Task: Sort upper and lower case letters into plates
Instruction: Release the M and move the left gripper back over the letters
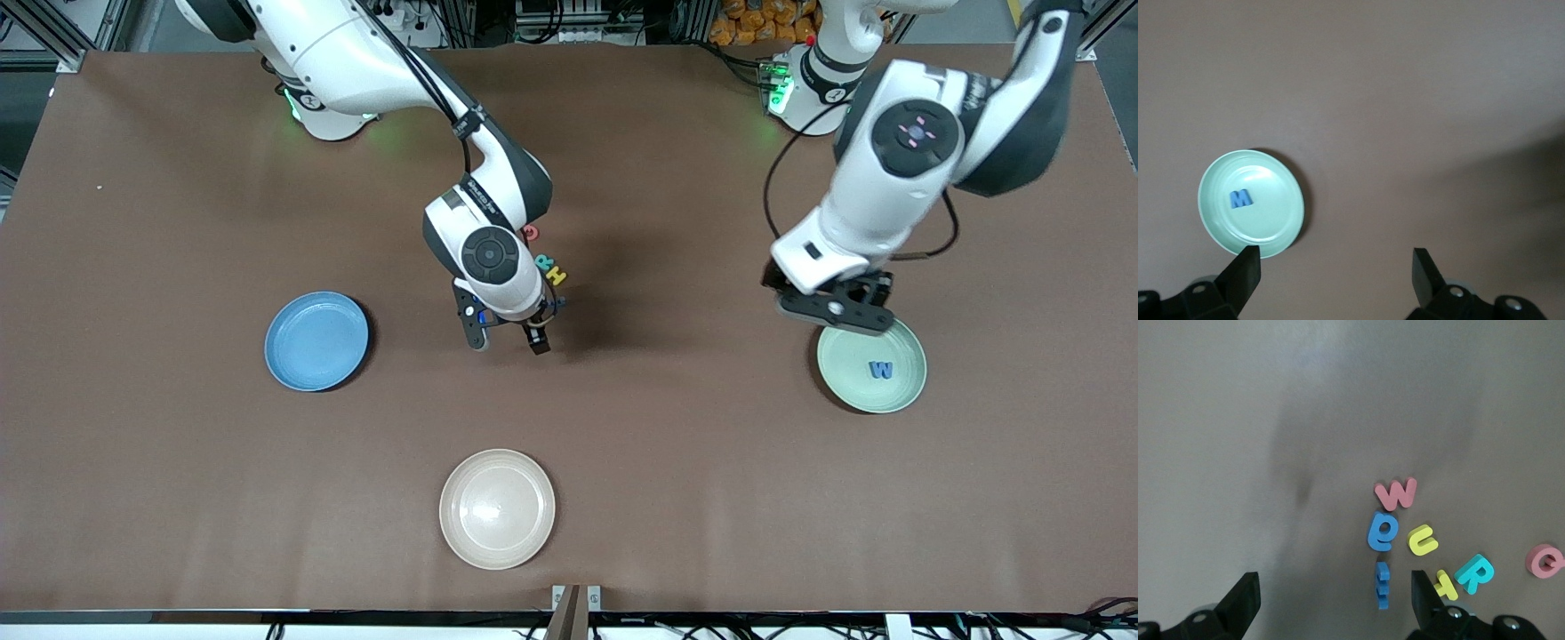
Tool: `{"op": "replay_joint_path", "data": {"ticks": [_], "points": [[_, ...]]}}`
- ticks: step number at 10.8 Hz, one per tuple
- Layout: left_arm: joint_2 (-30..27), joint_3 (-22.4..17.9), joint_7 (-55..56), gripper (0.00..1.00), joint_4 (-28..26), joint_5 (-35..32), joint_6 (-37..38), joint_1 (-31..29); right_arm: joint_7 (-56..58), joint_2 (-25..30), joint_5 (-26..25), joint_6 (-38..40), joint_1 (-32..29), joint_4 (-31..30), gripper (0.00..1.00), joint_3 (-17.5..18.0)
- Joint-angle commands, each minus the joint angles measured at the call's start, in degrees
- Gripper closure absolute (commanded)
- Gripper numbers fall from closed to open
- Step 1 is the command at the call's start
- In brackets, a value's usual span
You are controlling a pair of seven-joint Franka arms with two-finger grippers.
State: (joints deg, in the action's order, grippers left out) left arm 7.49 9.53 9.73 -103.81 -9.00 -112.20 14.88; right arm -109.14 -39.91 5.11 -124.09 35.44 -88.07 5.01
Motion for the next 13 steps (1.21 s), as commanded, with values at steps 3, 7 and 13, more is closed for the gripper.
{"op": "replay_joint_path", "data": {"ticks": [3,7,13], "points": [[-0.55,2.95,7.30,0.00,-1.57,1.18,0.49,1.12,-5.02,-3.15,-0.27,-2.91,2.79,0.18,0.00,-0.27],[-0.20,3.22,6.97,0.00,-2.98,1.09,0.49,1.56,-4.94,-3.85,-0.18,-5.45,4.02,-1.14,0.17,-0.27],[1.03,3.22,7.50,0.00,-2.98,1.18,0.49,3.31,-5.03,-4.03,-0.01,-6.16,4.38,-2.02,0.39,-0.27]]}}
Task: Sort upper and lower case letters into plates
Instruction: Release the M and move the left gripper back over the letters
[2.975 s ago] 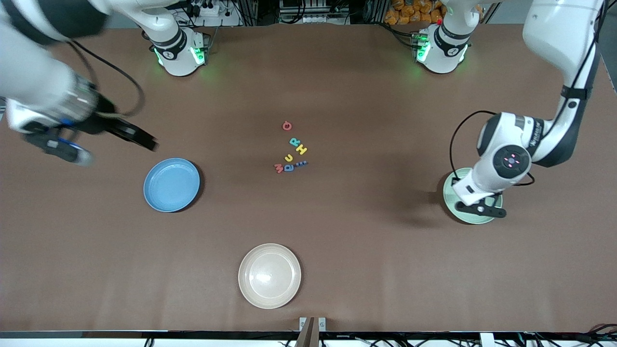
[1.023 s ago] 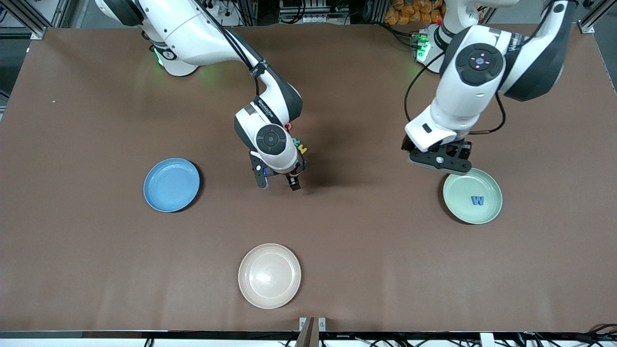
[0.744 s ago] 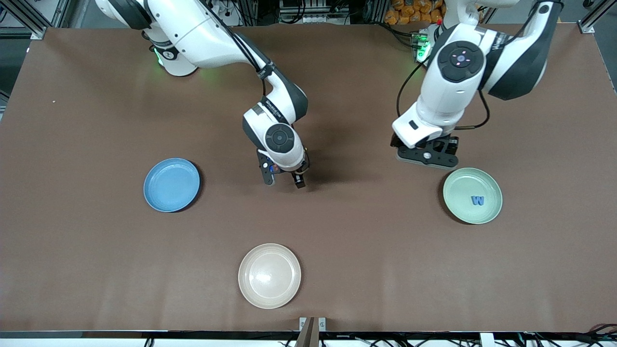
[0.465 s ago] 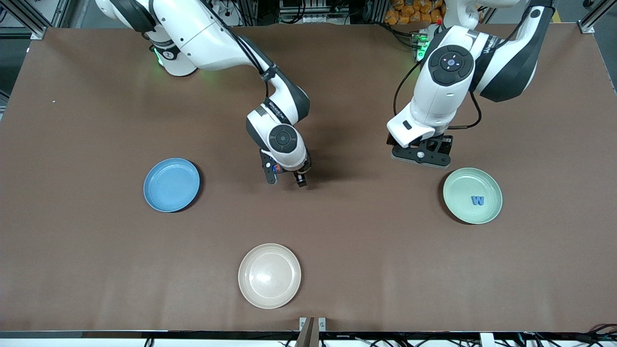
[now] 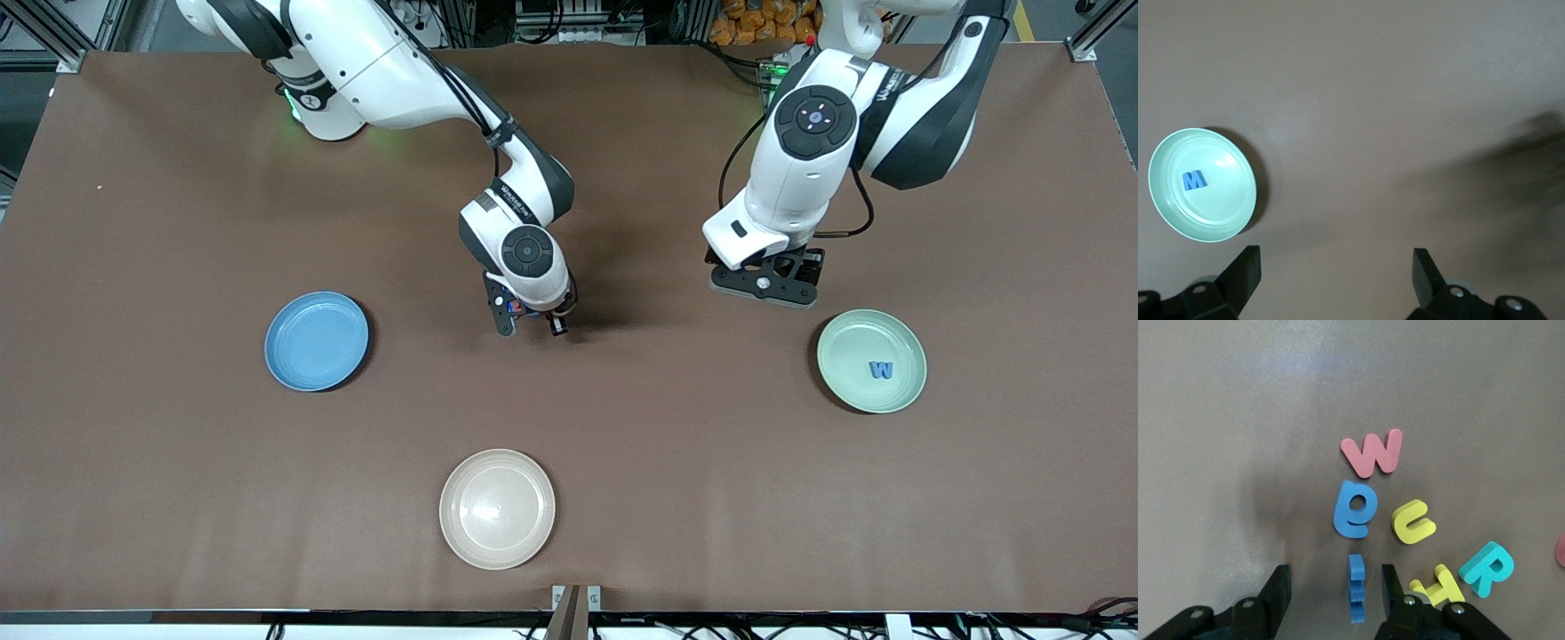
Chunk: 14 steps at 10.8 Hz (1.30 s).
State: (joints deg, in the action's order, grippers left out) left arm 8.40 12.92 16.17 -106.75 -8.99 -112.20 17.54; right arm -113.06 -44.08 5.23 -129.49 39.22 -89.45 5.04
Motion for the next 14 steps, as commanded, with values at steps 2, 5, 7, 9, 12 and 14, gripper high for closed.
{"op": "replay_joint_path", "data": {"ticks": [2,5,7,9,12,14], "points": [[0.39,-0.18,1.14,0.00,-0.03,1.16,0.49,1.53,-1.11,0.14,-0.05,-1.20,0.59,-0.82,0.46,-0.29],[0.65,-0.18,1.15,0.00,0.14,2.38,0.31,2.76,-1.02,0.14,-0.05,-1.82,0.86,-1.69,0.82,-0.21],[0.83,-0.18,1.23,0.00,0.23,4.68,-0.13,3.20,-0.59,0.05,0.13,-2.87,0.86,-1.96,1.00,-0.12],[1.18,-0.18,2.54,0.00,0.40,5.03,-0.13,4.61,-0.41,0.40,1.35,-2.70,0.07,-1.70,1.00,-0.03],[2.41,-0.18,2.99,0.00,0.67,9.32,-2.49,5.48,5.27,3.11,2.32,1.23,-4.57,-1.17,1.00,1.71],[3.46,-0.18,6.14,0.00,0.76,9.51,-3.29,6.80,17.29,7.23,4.51,7.64,-9.40,-1.08,1.00,2.34]]}}
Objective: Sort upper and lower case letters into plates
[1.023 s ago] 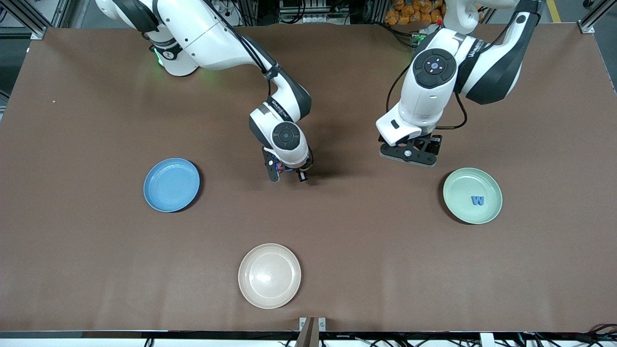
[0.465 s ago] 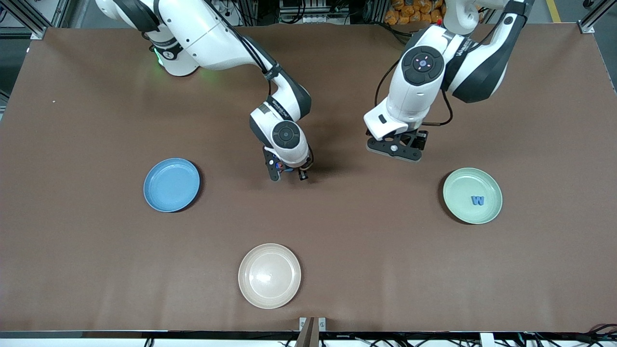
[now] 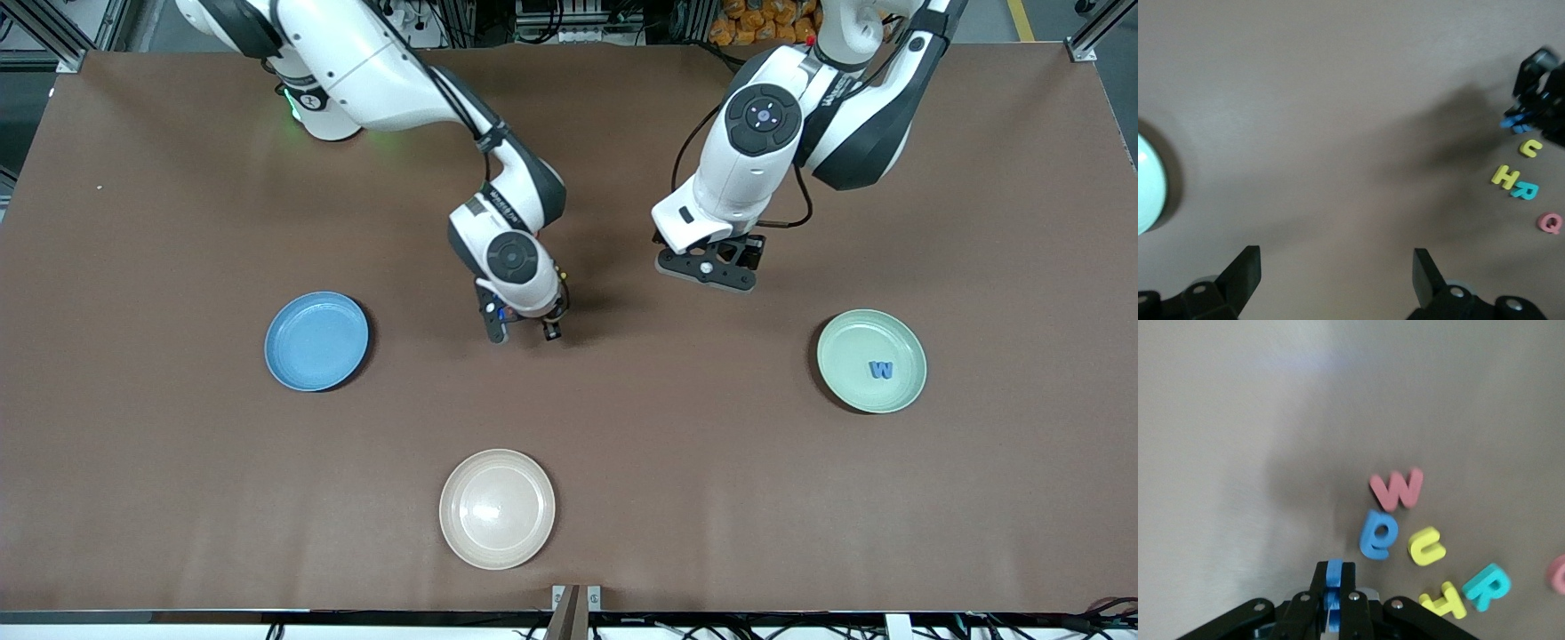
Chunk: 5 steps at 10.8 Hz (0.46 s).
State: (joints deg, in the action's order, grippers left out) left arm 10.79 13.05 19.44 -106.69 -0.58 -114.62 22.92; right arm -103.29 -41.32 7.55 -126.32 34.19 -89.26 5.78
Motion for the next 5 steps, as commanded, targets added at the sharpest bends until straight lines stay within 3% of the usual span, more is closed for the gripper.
{"op": "replay_joint_path", "data": {"ticks": [1,3,5], "points": [[1.59,-0.31,3.40,0.00,0.78,0.93,-1.22,1.95,12.54,6.67,3.68,7.81,-6.65,-1.36,1.00,1.43],[3.61,-0.57,7.85,0.00,1.47,1.45,-3.41,5.71,23.08,9.67,3.96,14.66,-13.76,-1.36,1.00,1.69],[8.78,-3.19,19.61,0.00,5.32,1.20,-3.94,12.73,35.99,10.56,6.24,20.12,-20.97,-1.36,1.00,1.34]]}}
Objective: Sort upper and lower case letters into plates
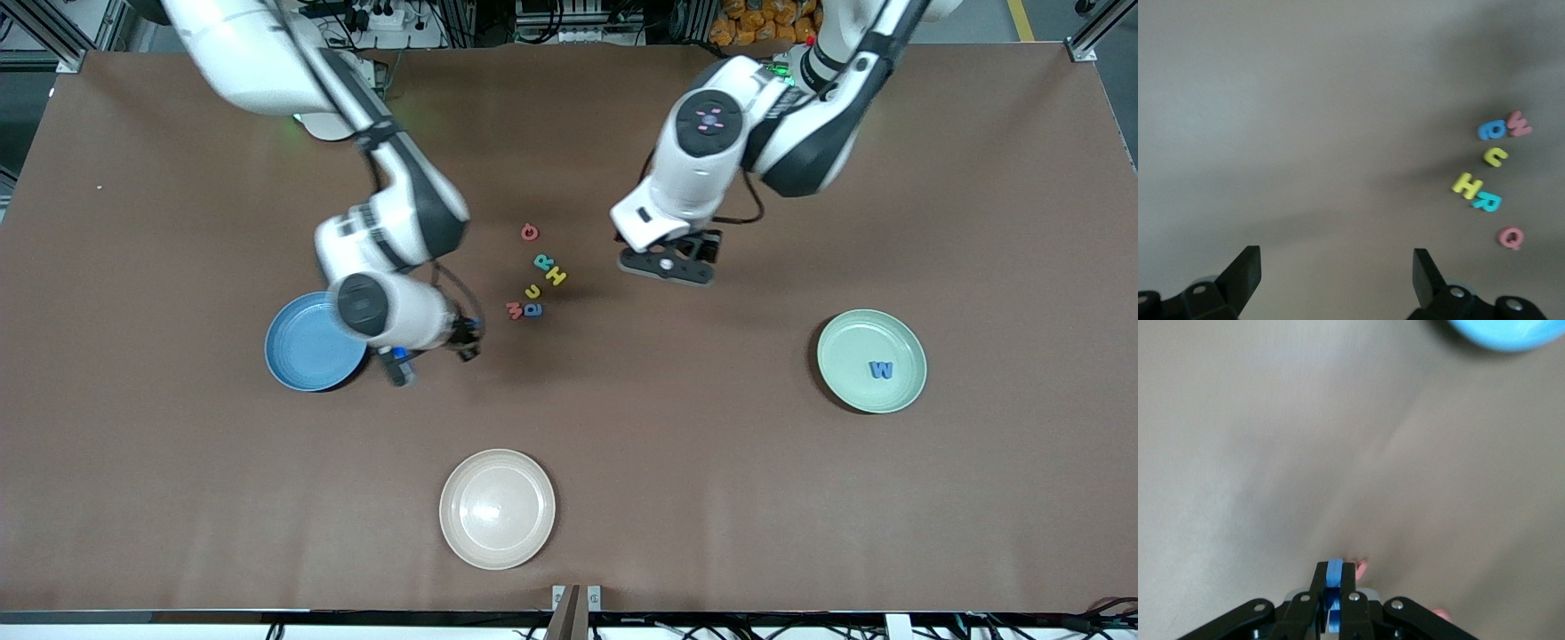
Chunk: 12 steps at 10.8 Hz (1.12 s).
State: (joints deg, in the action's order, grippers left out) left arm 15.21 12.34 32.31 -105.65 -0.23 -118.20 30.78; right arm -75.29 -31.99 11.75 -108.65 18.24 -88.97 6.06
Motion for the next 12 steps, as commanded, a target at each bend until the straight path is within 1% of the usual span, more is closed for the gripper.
{"op": "replay_joint_path", "data": {"ticks": [1,3,4,5,6,7,8,10,12], "points": [[6.91,-3.27,11.07,0.00,5.79,0.84,-1.24,7.34,14.15,1.23,2.05,4.22,-8.63,-2.08,1.00,0.89],[10.00,-3.55,16.71,0.00,6.15,0.76,-5.45,9.55,22.26,0.35,0.74,4.42,-13.04,-2.35,1.00,0.45],[11.23,-3.72,20.22,0.00,6.15,0.84,-6.77,10.43,28.04,0.26,-1.35,4.24,-14.80,-2.26,1.00,-1.47],[13.16,-4.16,27.47,0.00,7.11,0.76,-7.57,11.74,34.71,-0.18,-1.90,4.07,-16.12,-2.26,1.00,-3.40],[15.62,-4.25,34.85,0.00,8.69,0.15,-7.66,12.71,37.73,-0.88,-1.82,3.80,-16.57,-2.44,1.00,-4.99],[17.64,-5.29,40.32,0.00,9.92,-0.12,-7.84,14.03,37.94,-0.97,-1.90,2.76,-16.66,-3.57,1.00,-5.09],[19.05,-6.17,45.60,0.00,10.54,0.05,-9.67,15.09,38.46,-0.97,-1.99,-0.73,-16.66,-6.28,1.00,-5.27],[22.04,-6.27,56.15,0.00,11.25,-0.03,-12.40,16.41,38.64,-0.97,-1.99,-2.35,-16.84,-7.79,1.00,-5.27],[24.68,-6.62,63.37,0.00,13.35,-0.12,-12.76,17.20,38.64,-0.88,-2.08,-5.32,-16.84,-10.33,1.00,-5.27]]}}
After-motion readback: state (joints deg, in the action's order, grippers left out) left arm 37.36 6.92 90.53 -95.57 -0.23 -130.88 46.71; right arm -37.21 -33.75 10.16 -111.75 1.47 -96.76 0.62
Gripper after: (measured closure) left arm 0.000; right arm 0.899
